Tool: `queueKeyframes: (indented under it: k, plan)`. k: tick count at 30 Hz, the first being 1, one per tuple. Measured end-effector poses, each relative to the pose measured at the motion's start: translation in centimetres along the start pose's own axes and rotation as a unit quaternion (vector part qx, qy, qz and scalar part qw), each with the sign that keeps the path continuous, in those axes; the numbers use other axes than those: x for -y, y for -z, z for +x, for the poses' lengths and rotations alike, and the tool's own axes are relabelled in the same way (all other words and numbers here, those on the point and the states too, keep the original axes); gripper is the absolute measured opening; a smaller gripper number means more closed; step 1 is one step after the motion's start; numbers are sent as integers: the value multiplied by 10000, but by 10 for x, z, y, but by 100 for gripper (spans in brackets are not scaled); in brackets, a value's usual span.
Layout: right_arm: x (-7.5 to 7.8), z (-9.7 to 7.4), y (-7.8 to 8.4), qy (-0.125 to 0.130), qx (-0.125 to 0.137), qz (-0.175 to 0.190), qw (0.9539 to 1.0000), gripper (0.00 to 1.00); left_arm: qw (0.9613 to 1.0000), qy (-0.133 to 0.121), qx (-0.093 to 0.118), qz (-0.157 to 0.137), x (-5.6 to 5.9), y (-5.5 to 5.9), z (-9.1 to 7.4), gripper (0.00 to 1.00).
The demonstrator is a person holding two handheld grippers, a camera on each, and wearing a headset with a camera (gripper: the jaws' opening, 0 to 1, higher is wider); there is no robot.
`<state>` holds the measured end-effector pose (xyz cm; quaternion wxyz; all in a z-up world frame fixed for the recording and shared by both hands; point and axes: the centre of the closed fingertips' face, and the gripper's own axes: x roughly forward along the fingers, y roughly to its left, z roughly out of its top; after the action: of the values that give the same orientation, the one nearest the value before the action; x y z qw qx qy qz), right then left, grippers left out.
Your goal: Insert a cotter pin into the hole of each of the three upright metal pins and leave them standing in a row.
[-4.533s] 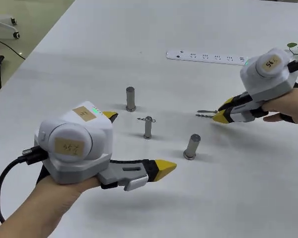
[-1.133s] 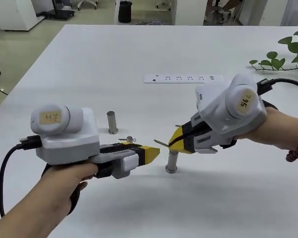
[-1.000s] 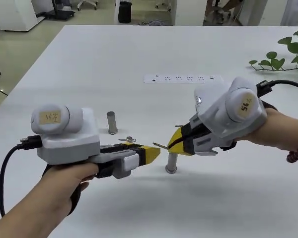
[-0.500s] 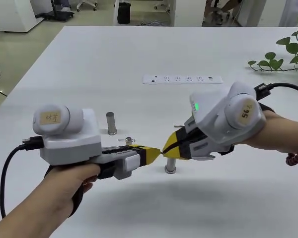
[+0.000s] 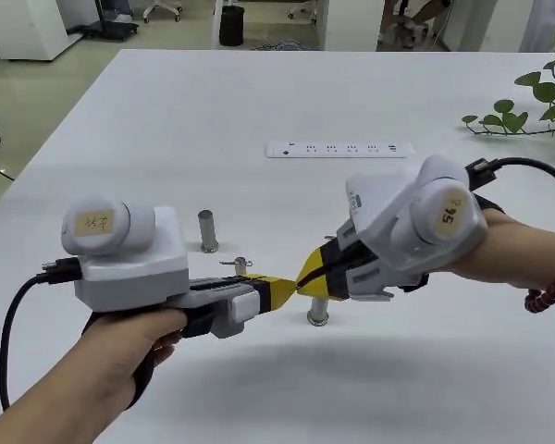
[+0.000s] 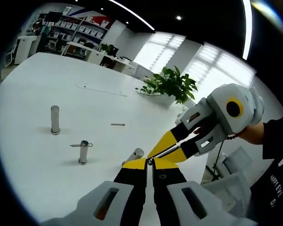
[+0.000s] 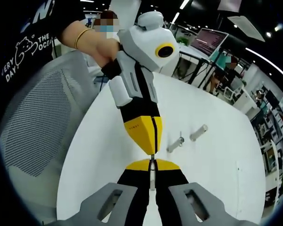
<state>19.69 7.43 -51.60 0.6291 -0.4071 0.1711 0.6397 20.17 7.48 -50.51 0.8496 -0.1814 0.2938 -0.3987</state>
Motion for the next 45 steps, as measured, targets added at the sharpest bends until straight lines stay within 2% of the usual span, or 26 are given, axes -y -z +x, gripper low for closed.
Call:
queueKeyframes:
  k: [5, 8, 11, 15, 20, 24, 27, 31, 35, 36, 37, 40, 42, 45]
  plan:
    - [-2, 0, 0, -6, 3, 101, 9999, 0, 9999, 11, 15, 161, 1, 1, -1, 0]
    - [-2, 0, -1, 6, 9, 142, 9999, 0, 9991, 40, 53, 426, 1, 0, -1, 0]
    - [-1, 0, 1, 15, 29, 330, 9994, 0, 9980, 53, 118, 626, 1, -3, -1, 0]
    - [0, 1, 2, -6, 138, 651, 9978, 0, 9972, 48, 139, 734, 1, -2, -3, 0]
    - [-3, 0, 1, -107, 444, 1323, 9902, 0, 9960, 46, 208, 871, 1, -3, -5, 0]
    - [-3, 0, 2, -128, 601, 1701, 9835, 1, 9948, 39, 221, 989, 0, -3, -7, 0]
    - [-5, 0, 0, -190, 854, 2156, 9726, 1, 9941, 1, 203, 1066, -3, 1, -9, 0]
    - [-12, 1, -2, -397, 1023, 2637, 9583, 5, 9938, 21, 235, 1086, -5, 3, -13, 0]
    - [-15, 1, -2, -493, 1208, 2972, 9459, 8, 9925, 104, 276, 1189, -3, 3, -16, 0]
    - [-16, 1, -3, -537, 1267, 3060, 9420, 8, 9922, 126, 285, 1204, -2, 3, -17, 0]
    - [-18, 1, -5, -599, 1353, 3186, 9363, 9, 9920, 169, 304, 1211, -2, 2, -19, 0]
    - [-19, -1, -8, -695, 1527, 3397, 9255, 10, 9908, 284, 356, 1273, 1, 1, -21, 0]
    - [-19, -2, -9, -768, 1648, 3562, 9165, 11, 9904, 360, 371, 1279, 3, 1, -22, 0]
    - [-21, -4, -12, -859, 1789, 3697, 9077, 12, 9901, 445, 417, 1264, 6, 1, -24, 0]
